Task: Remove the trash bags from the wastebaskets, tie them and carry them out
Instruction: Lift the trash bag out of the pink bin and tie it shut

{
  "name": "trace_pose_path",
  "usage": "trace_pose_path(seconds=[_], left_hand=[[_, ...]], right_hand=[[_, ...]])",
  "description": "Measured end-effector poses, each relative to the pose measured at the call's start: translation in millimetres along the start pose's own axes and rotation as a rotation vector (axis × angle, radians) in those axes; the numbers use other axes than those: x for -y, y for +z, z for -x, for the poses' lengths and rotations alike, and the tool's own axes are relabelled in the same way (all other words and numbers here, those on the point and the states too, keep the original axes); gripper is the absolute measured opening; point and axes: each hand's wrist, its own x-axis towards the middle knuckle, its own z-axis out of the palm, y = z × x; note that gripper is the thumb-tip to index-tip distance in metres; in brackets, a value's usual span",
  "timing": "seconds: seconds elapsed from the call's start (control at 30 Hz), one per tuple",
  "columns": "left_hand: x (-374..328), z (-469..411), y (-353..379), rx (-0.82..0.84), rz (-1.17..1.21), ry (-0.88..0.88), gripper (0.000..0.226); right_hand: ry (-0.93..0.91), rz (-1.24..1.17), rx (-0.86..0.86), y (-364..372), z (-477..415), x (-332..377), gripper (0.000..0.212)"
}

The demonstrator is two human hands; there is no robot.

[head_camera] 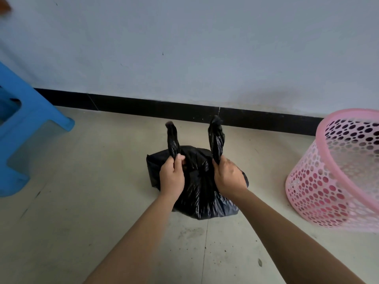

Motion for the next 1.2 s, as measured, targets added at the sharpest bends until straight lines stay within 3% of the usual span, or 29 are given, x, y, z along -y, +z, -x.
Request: trace_pose_path(seconds=[0.1, 0.2, 0.27, 0.4, 0.63, 0.77, 0.9, 1.0, 1.07, 1.13, 1.2], left_hand=[[-28, -9, -12, -0.017, 0.270, -0.085, 0.029], [-59, -12, -19, 0.133, 0.701, -0.156, 0.028], [-68, -15, -19, 0.203, 0.837, -0.169, 0.026], [-59, -23, -23, 0.331, 0.610, -0.162, 0.027], [-65, -11, -48, 0.767, 0.274, -0.137, 0.021], [-65, -8, -42, 0.604, 0.286, -0.231, 0.031], [-51, -12, -36, 0.529, 0.540, -0.340, 0.039], [-45, -13, -34, 0.530, 0.678, -0.391, 0.032], [-47, -14, -37, 0.598, 0.705, -0.434, 0.030], [-47, -17, -43, 0.716, 0.642, -0.430, 0.018], [-44, -20, -51, 0.810, 0.527, -0.403, 0.022]], right_hand=[[-0.075, 0.083, 0.035, -13, -7, 1, 0.026], [-0.212, 0.189, 0.061, -28, -16, 8, 0.017], [-0.281, 0.238, 0.079, -38, -20, 13, 0.016], [-0.356, 0.271, 0.175, -53, -23, 17, 0.021], [-0.406, 0.360, 0.386, -68, -22, 30, 0.028], [-0.362, 0.266, 0.405, -68, -19, 36, 0.029], [-0.055, -0.434, 0.423, -69, -10, 34, 0.022], [0.057, -0.741, 0.428, -63, -3, 28, 0.019], [0.054, -0.749, 0.356, -57, -4, 26, 0.020], [-0.015, -0.597, 0.264, -55, -7, 25, 0.017], [-0.096, -0.470, 0.257, -57, -10, 27, 0.016]])
